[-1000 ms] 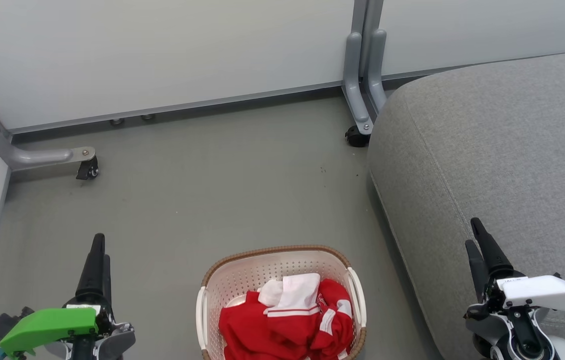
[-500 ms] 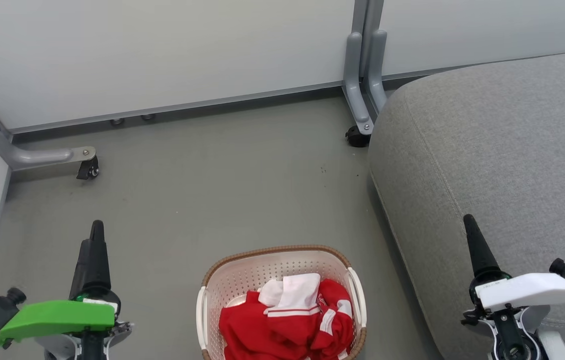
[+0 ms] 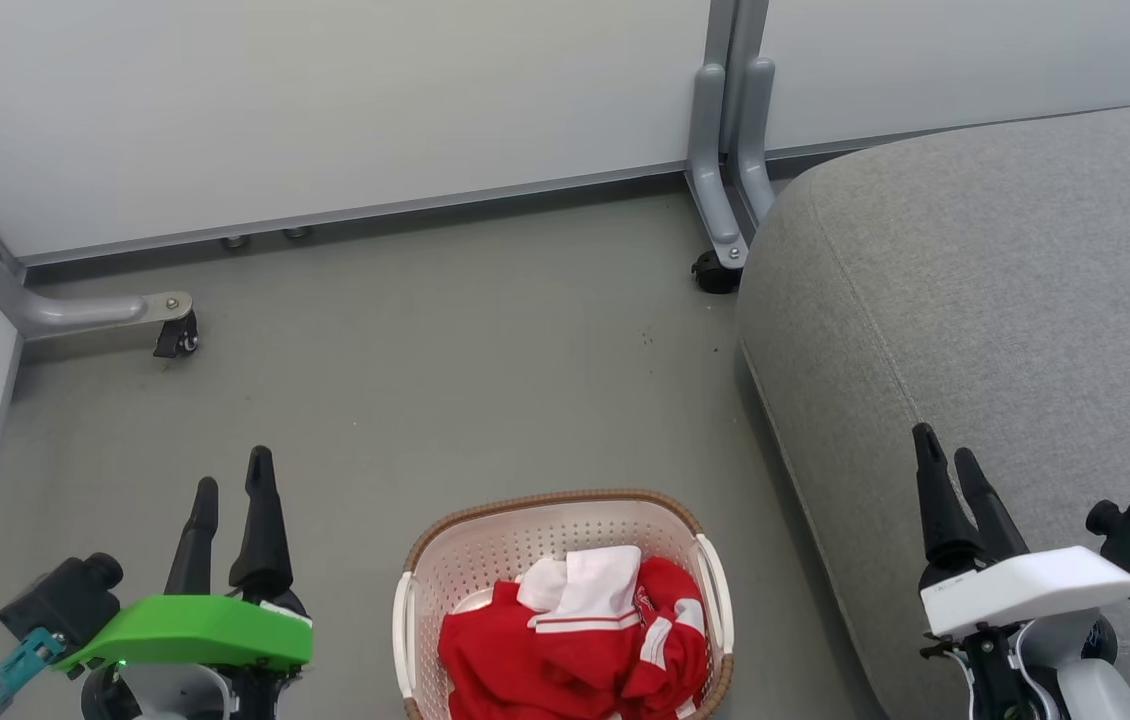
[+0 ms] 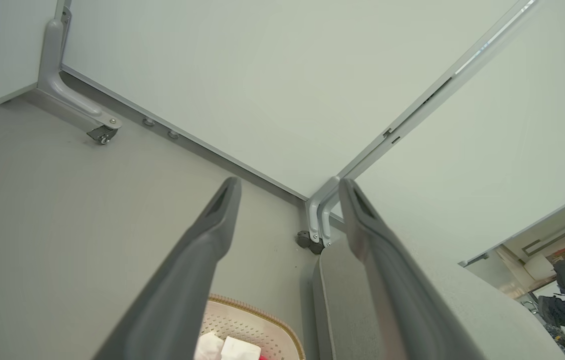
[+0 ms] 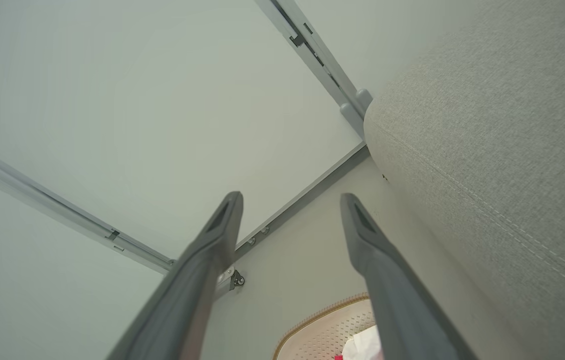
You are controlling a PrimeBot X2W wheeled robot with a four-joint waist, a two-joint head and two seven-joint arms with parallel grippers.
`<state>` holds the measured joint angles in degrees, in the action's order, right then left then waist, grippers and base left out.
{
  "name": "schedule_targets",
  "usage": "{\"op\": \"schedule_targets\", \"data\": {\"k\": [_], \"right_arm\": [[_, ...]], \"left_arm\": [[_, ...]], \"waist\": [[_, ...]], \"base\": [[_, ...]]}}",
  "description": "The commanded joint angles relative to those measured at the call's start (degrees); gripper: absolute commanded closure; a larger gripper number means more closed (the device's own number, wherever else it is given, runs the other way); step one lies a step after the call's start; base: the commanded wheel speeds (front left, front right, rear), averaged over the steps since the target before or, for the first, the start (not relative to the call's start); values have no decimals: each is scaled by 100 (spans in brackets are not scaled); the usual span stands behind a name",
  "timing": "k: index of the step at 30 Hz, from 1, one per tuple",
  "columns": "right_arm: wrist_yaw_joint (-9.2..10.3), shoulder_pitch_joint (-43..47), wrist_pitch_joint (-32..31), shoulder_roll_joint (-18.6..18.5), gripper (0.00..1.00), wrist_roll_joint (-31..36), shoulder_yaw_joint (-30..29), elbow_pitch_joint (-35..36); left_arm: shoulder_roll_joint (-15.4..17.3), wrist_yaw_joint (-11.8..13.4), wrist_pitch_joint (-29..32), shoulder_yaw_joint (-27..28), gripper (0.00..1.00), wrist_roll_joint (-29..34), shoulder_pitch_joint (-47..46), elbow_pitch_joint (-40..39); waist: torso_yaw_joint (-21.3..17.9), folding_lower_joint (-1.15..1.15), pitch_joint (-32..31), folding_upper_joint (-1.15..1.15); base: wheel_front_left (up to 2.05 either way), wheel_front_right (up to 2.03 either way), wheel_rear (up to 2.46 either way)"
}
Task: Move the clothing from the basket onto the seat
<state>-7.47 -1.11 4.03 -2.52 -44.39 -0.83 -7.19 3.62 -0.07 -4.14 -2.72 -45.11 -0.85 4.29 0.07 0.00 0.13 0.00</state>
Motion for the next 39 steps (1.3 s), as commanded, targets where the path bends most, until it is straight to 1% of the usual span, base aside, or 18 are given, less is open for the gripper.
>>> {"op": "schedule_targets", "data": {"k": [1, 10, 16, 21, 25, 32, 39], "right_arm": [[-2, 17, 64, -32, 0, 246, 55, 106], [-2, 84, 243, -36, 0, 994, 267, 202], [-2, 89, 342, -37, 0, 1401, 262, 236], [-2, 128, 418, -38, 0, 1573, 112, 333], [-2, 127, 481, -38, 0, 1758, 63, 423], [-2, 151, 583, -40, 0, 2255, 216, 491], [-2, 214, 673, -42, 0, 2623, 352, 437]], "left_arm": [[105, 93, -55, -92, 0, 237, -23, -129], [336, 531, -234, -553, 0, 911, 14, -314], [413, 700, -328, -699, 0, 1248, 71, -324], [396, 715, -409, -726, 0, 1442, 96, -351], [358, 622, -468, -664, 0, 1635, 108, -339], [314, 500, -570, -598, 0, 2100, 130, -345], [292, 489, -663, -674, 0, 2562, 176, -409]], "waist": [[0, 0, 6, 0], [-5, 0, 26, 0], [-3, 0, 23, 0], [9, 0, 20, 0], [15, 0, 26, 0], [9, 0, 25, 0], [17, 0, 6, 0]], "base": [[0, 0, 0], [0, 0, 0], [0, 0, 0], [0, 0, 0], [0, 0, 0], [0, 0, 0], [0, 0, 0]]}}
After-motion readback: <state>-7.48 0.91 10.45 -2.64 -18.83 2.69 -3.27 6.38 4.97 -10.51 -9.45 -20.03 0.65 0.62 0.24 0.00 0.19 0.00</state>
